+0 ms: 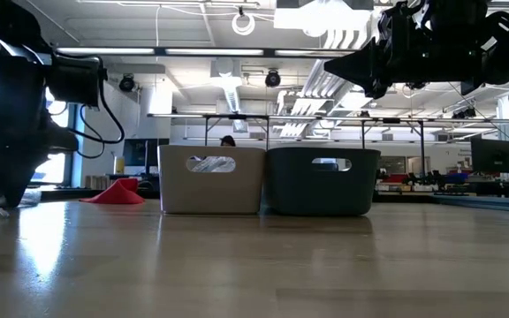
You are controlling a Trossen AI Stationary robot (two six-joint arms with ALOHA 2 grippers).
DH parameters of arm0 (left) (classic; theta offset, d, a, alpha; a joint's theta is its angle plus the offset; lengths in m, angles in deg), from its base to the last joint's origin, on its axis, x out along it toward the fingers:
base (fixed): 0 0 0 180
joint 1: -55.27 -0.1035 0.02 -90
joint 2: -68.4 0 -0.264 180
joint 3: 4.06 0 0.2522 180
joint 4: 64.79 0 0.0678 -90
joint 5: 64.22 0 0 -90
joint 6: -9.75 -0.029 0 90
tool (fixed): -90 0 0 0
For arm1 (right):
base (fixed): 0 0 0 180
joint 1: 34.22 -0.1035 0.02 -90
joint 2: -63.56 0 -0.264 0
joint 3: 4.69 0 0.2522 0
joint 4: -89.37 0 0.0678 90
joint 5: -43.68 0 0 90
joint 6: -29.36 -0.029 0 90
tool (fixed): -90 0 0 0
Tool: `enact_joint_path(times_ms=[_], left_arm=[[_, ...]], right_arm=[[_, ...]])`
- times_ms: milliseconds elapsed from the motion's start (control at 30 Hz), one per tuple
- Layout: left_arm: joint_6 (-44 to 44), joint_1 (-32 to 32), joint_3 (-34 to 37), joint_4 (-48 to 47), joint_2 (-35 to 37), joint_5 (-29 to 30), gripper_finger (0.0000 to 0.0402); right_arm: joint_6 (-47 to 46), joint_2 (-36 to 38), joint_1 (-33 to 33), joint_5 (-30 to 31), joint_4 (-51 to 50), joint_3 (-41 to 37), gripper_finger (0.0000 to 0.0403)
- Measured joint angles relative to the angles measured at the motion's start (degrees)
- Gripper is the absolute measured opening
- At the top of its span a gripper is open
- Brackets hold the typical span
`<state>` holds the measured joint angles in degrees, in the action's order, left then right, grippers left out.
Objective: Pick & Place Toothbrushes
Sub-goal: Put the blue toothbrush into the gray bin
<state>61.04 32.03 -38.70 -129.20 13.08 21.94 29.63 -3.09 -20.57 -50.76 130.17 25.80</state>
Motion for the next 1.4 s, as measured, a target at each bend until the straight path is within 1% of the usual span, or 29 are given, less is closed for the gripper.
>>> enact_joint_path(times_ms=[133, 200, 333, 600, 800, 867, 1000, 1133, 1300, 1400], left_arm=[[-1.32, 0.0, -0.82, -0.13, 0.18, 0.24, 0.0048], [-2.91, 0.0, -2.02, -0.24, 0.13, 0.59, 0.0046], [-5.58, 0.02, -5.25, 3.89, 0.21, 0.23, 0.005], [-10.61, 0.0, -10.68, 13.46, 0.13, -6.74, 0.005], [-14.68, 0.02, -15.61, 24.61, 0.12, -11.24, 0.005], [-16.51, 0.02, -17.18, 28.61, 0.14, -11.89, 0.005], [-20.44, 0.0, -19.15, 36.04, 0.14, -11.8, 0.005], [-23.75, 0.0, -19.63, 44.04, 0.13, -11.71, 0.0051], [-27.59, 0.0, -19.63, 50.48, -1.47, -9.14, 0.0051], [-28.85, 0.0, -19.63, 53.67, -3.72, -8.66, 0.0051]], right_arm=[[0.02, 0.0, -0.01, -0.01, 0.02, 0.0, 0.0002], [0.01, 0.0, 0.0, -0.01, 0.01, 0.0, 0.0002], [0.01, 0.0, 0.01, 0.01, 0.02, 0.0, 0.0002], [0.02, 0.0, 0.01, 0.01, 0.0, 0.0, 0.0002], [0.01, 0.0, 0.01, -0.01, -0.02, 0.0, 0.0002], [0.01, 0.0, 0.01, 0.01, -0.02, 0.0, 0.0002], [0.0, 0.0, 0.01, -0.01, -0.02, 0.0, 0.0002], [0.02, 0.0, 0.01, -0.01, -0.02, 0.0, 0.0002], [0.0, 0.0, 0.01, -0.01, -0.02, 0.0, 0.0002], [0.0, 0.0, 0.01, -0.01, -0.02, 0.0, 0.0002]])
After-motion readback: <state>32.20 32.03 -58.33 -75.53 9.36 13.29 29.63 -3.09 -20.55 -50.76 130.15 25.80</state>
